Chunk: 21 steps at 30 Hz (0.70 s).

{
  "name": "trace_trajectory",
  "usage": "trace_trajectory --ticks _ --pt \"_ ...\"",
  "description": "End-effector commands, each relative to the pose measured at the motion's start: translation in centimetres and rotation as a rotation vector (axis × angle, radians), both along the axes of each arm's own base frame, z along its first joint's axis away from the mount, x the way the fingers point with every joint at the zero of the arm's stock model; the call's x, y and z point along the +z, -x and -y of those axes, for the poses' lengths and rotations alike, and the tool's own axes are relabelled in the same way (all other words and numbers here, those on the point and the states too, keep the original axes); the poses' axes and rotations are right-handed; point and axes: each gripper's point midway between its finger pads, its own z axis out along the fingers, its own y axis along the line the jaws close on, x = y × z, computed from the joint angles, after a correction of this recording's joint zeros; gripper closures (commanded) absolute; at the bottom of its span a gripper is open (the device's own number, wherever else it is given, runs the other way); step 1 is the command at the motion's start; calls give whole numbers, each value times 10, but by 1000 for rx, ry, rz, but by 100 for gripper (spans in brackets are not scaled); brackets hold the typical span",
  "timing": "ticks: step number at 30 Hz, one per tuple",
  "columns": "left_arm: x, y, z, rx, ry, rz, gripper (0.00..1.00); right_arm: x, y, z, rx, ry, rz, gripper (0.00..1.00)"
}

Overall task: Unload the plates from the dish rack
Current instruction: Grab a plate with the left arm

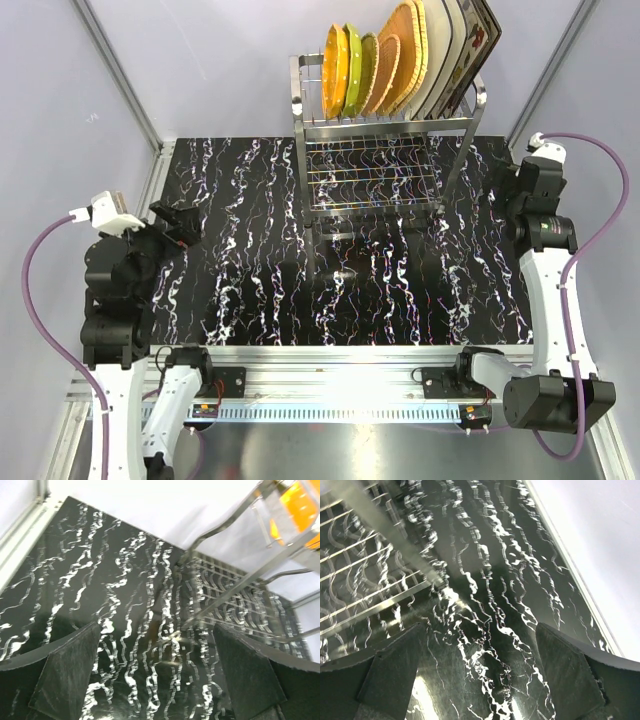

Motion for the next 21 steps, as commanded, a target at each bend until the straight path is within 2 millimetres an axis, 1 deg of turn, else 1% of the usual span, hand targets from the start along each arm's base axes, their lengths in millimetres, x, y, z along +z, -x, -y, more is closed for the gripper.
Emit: trace_trajectory --ticks 1,2,3,4,5,6,7,8,9,10,11,12,13,14,15,16,17,18,19,20,21 --pt "40 1 15 -65 64 99 1 31 -10 -18 168 47 87 0" --pt "41 -1 17 -78 72 92 1 28 -11 -28 238 53 86 0" --pt "47 -1 19 -87 84 99 1 29 -11 -49 413 92 94 0" --pt "50 -2 21 -97 90 99 1 32 -6 -59 499 115 108 0" --pt "54 -2 26 -123 95 97 1 31 -2 -69 579 128 108 0" --pt "54 -8 30 -141 105 76 1 29 3 -84 695 144 108 0" --pt "65 -8 33 -159 117 89 1 28 6 -90 741 149 107 0" --pt "70 -9 41 -207 127 88 1 32 9 -95 777 153 110 0" --pt "71 -19 46 -231 139 66 1 29 15 -103 842 144 96 0" --pt "86 -18 51 -259 154 86 1 25 16 -108 881 130 81 0" --pt "91 -19 59 -303 164 86 1 28 18 -113 912 129 82 0" --pt "98 -23 62 -326 171 93 1 24 25 -121 967 100 61 0" --pt "110 -28 66 -343 184 102 1 21 28 -125 1003 86 50 0" --pt "116 -31 69 -366 192 106 1 21 33 -131 1046 78 50 0" --pt "123 -32 77 -399 195 113 1 20 41 -141 1114 55 56 0" --pt "134 -38 86 -432 197 118 1 21 45 -144 1126 44 67 0" --pt "141 -41 90 -442 195 122 1 17 48 -148 1125 -2 64 0" --pt "153 -47 102 -473 187 131 1 17 50 -150 1128 -6 79 0" --pt "164 -38 109 -505 181 154 1 21 51 -151 1128 -7 97 0" --pt "163 -52 115 -497 177 132 1 17 53 -152 1129 -22 92 0" --pt "177 -52 120 -512 170 156 1 18 55 -155 1139 -34 101 0"
